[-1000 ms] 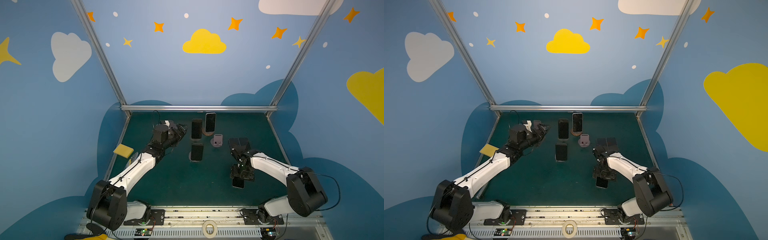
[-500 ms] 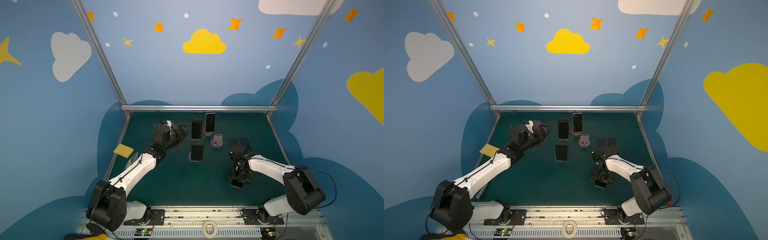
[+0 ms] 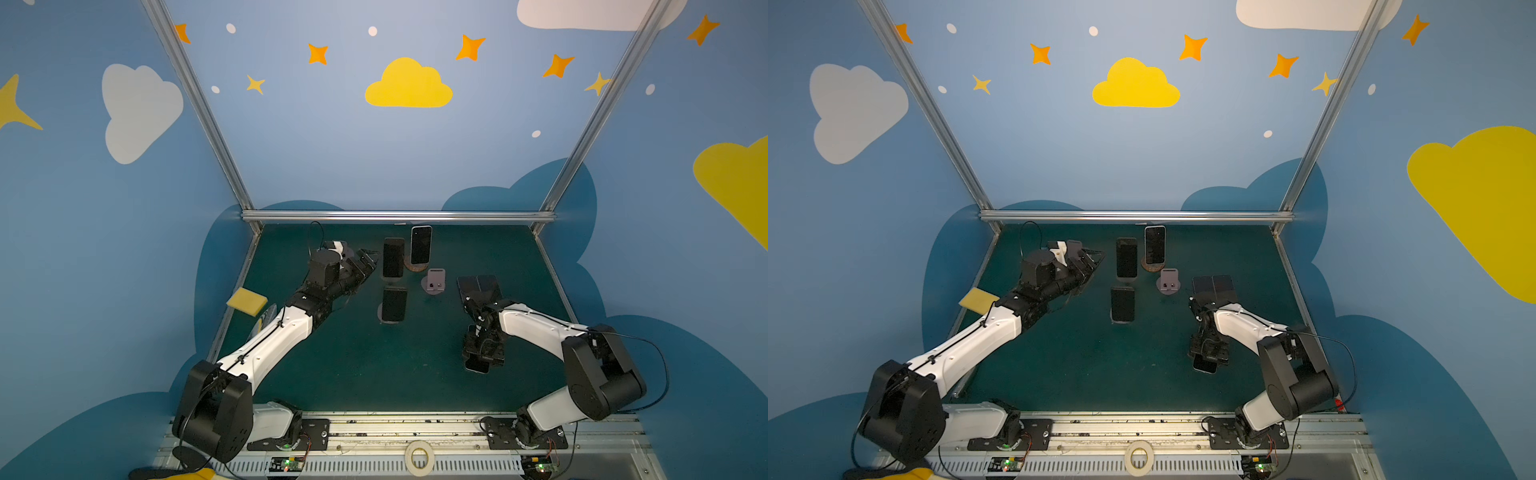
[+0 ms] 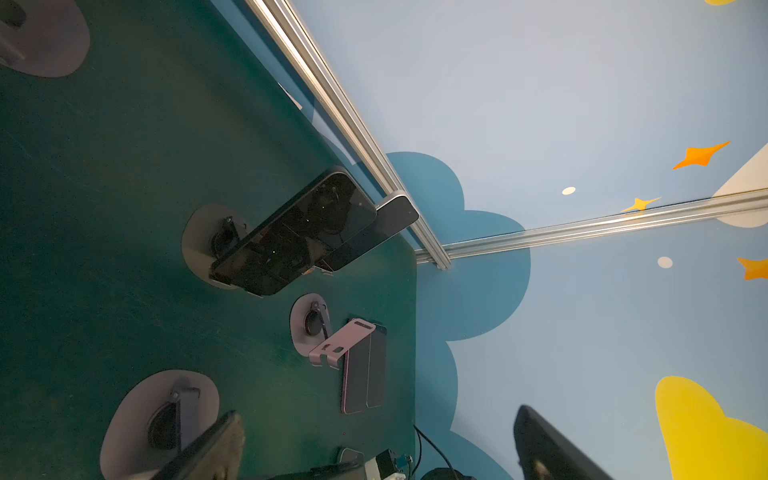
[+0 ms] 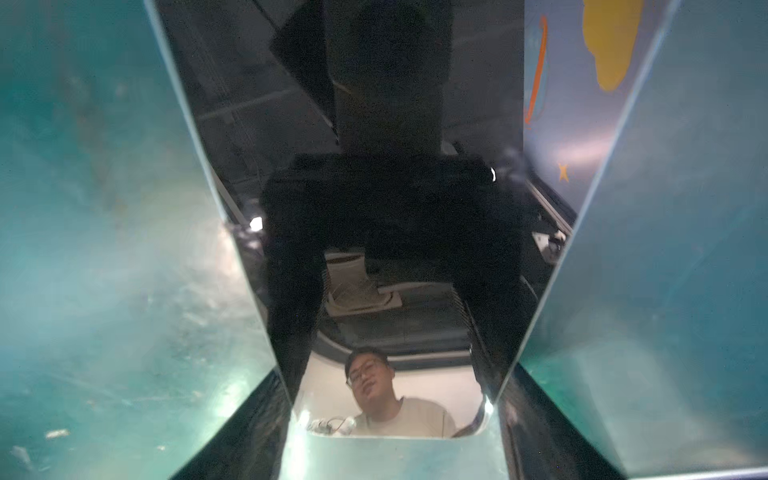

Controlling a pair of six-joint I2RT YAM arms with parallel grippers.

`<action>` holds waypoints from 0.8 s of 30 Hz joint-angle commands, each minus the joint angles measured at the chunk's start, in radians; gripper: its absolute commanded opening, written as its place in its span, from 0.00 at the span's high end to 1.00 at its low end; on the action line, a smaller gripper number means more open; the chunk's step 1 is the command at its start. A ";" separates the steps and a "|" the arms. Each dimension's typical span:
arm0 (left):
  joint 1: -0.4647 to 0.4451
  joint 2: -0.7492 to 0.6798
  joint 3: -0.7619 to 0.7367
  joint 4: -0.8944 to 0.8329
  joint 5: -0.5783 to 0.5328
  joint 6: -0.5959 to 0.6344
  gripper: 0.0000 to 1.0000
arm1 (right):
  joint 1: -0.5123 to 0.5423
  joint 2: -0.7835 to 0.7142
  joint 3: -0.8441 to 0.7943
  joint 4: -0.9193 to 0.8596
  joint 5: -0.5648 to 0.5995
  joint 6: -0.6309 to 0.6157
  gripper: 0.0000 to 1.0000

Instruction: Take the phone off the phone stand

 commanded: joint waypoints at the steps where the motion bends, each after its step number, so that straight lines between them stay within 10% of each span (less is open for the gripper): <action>1: -0.003 -0.024 0.015 0.013 -0.013 0.017 0.00 | -0.031 0.046 0.017 0.013 0.006 -0.040 0.35; 15: -0.011 -0.027 0.012 0.018 -0.022 0.030 0.00 | -0.046 0.153 0.124 -0.030 -0.034 -0.157 0.37; 24: -0.012 -0.029 0.015 0.020 -0.014 0.026 0.00 | -0.033 0.045 0.114 -0.054 0.054 -0.118 0.19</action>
